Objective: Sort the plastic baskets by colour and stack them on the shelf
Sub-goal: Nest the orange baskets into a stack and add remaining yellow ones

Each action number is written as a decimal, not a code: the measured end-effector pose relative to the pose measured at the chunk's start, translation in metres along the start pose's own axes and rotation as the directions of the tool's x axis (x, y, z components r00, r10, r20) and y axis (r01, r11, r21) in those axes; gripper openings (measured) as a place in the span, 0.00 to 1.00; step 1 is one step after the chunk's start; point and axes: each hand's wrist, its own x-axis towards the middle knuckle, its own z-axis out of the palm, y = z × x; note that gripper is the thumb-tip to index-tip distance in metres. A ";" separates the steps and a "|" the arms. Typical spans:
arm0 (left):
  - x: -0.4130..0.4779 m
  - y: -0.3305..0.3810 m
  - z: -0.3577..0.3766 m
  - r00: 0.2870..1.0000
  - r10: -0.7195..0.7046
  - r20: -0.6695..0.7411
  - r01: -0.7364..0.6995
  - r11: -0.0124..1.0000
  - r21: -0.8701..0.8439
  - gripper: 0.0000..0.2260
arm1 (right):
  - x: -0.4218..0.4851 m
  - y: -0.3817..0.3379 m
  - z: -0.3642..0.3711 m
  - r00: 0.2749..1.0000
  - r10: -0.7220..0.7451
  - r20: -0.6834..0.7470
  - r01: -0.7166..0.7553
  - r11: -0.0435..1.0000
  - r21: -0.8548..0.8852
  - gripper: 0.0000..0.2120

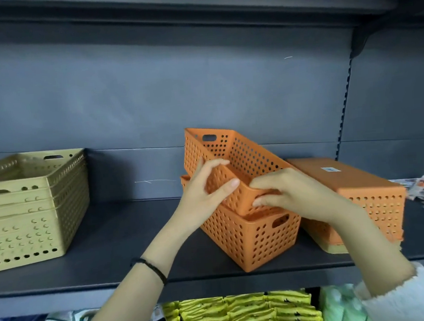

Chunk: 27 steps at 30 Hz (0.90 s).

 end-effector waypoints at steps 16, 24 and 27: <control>-0.034 -0.010 -0.026 1.000 -0.003 0.010 0.004 0.995 -0.104 0.22 | -0.045 0.034 0.065 0.809 0.532 -0.250 -0.219 0.668 0.711 0.54; -0.048 -0.011 -0.047 0.997 0.069 -0.021 -0.069 0.997 -0.021 0.26 | -0.032 0.001 0.073 0.701 0.564 -0.436 -0.127 0.701 0.702 0.29; -0.055 -0.015 -0.050 0.997 0.053 -0.064 -0.055 0.998 -0.019 0.25 | -0.027 -0.007 0.073 0.655 0.571 -0.495 -0.082 0.704 0.705 0.27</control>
